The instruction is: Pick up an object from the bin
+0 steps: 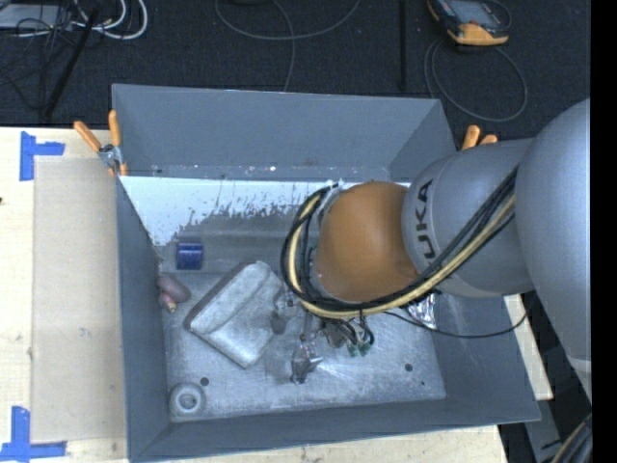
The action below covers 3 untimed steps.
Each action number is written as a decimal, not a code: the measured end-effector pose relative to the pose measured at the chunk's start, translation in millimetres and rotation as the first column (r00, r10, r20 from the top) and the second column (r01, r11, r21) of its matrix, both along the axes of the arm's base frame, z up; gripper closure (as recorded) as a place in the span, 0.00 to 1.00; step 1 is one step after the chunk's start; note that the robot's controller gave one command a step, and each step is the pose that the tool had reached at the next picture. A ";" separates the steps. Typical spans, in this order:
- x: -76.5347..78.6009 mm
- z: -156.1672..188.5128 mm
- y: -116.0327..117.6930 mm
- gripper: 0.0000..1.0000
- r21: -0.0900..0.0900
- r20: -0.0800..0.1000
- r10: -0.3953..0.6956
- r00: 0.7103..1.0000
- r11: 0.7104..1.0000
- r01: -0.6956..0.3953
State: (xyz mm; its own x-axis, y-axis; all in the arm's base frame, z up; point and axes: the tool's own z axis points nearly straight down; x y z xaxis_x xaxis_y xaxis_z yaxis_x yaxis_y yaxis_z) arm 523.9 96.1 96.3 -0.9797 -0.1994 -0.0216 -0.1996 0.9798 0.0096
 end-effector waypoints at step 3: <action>-19.7 10.3 68.1 0.00 -0.014 -0.021 0.140 0.990 0.990 -0.140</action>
Offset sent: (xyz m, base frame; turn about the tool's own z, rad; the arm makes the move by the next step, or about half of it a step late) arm 0.0125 -0.0548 0.0255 -0.0907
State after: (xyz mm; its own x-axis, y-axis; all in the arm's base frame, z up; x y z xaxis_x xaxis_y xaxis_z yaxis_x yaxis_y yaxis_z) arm 504.2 164.2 106.6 -0.9422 -0.3349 0.0020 -0.3349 0.9422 0.0006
